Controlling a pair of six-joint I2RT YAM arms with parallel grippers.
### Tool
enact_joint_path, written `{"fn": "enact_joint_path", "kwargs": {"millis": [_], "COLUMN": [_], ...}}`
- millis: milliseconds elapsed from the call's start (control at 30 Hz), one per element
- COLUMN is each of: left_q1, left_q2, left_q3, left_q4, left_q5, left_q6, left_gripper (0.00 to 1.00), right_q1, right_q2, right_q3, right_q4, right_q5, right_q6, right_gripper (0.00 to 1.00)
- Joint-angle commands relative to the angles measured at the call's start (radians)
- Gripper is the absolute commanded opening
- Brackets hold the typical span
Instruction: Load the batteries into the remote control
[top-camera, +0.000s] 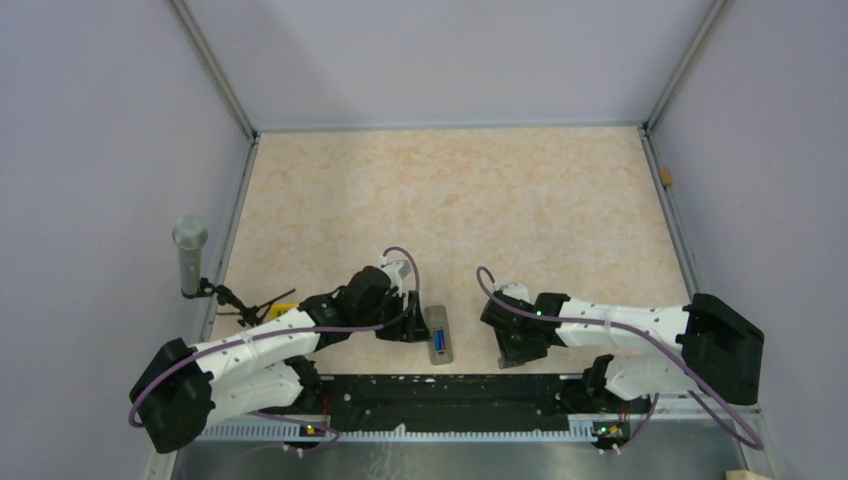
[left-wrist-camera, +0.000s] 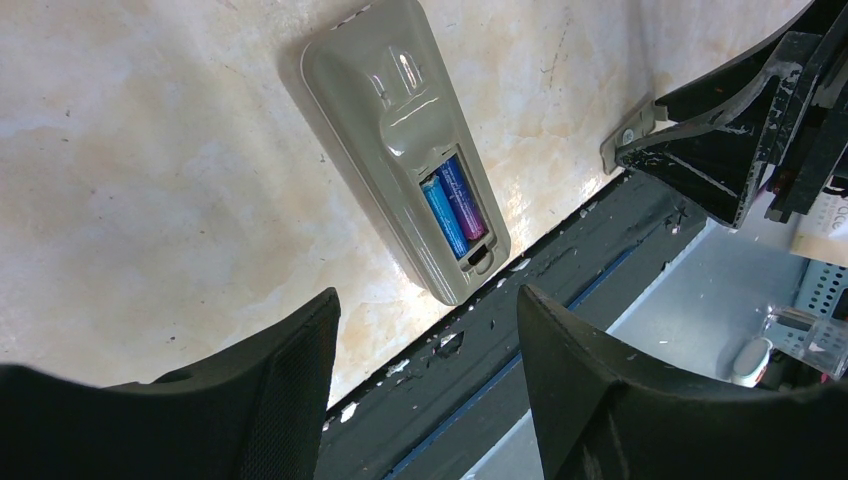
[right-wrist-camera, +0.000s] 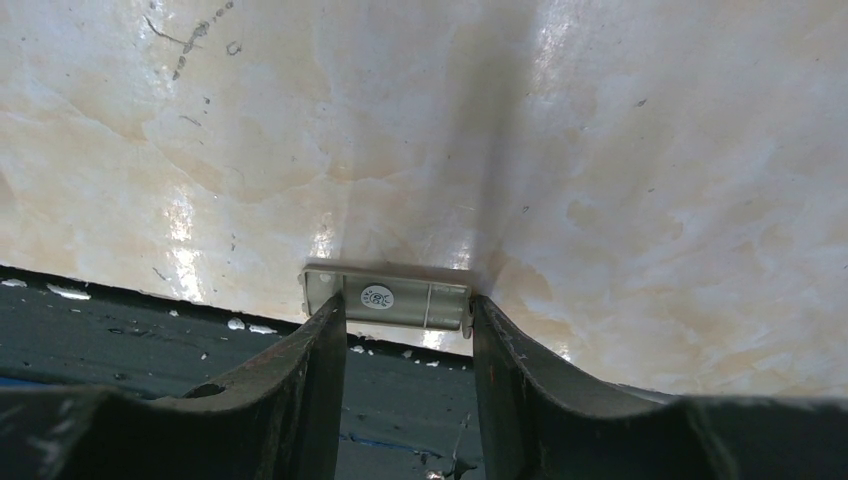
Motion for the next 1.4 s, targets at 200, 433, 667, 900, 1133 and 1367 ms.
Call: {"fn": "enact_joint_path", "kwargs": {"millis": [200, 433, 667, 900, 1133, 1367], "left_q1": [0.002, 0.002, 0.003, 0.003, 0.003, 0.003], "left_q2": [-0.002, -0.003, 0.001, 0.004, 0.018, 0.021], "left_q3": [0.027, 0.032, 0.035, 0.035, 0.041, 0.041], "left_q4": [0.033, 0.025, 0.025, 0.025, 0.028, 0.028], "left_q5": [-0.001, -0.004, -0.003, -0.004, -0.001, -0.004], "left_q6": [0.000, 0.004, 0.006, 0.004, 0.005, 0.001], "left_gripper": [0.67, 0.67, 0.67, 0.67, 0.67, 0.67], "right_q1": [0.015, 0.016, 0.016, 0.011, -0.014, -0.035], "right_q2": [-0.010, 0.021, 0.027, 0.001, 0.008, 0.024], "right_q3": [0.041, 0.071, 0.130, 0.164, 0.112, 0.077], "right_q4": [0.047, 0.058, 0.011, -0.071, -0.016, 0.046], "right_q5": [0.034, 0.071, 0.108, 0.140, 0.101, 0.062], "right_q6": [0.018, 0.023, -0.001, -0.053, -0.097, -0.123], "right_gripper": [0.00, 0.00, 0.10, 0.27, 0.30, 0.29]}}
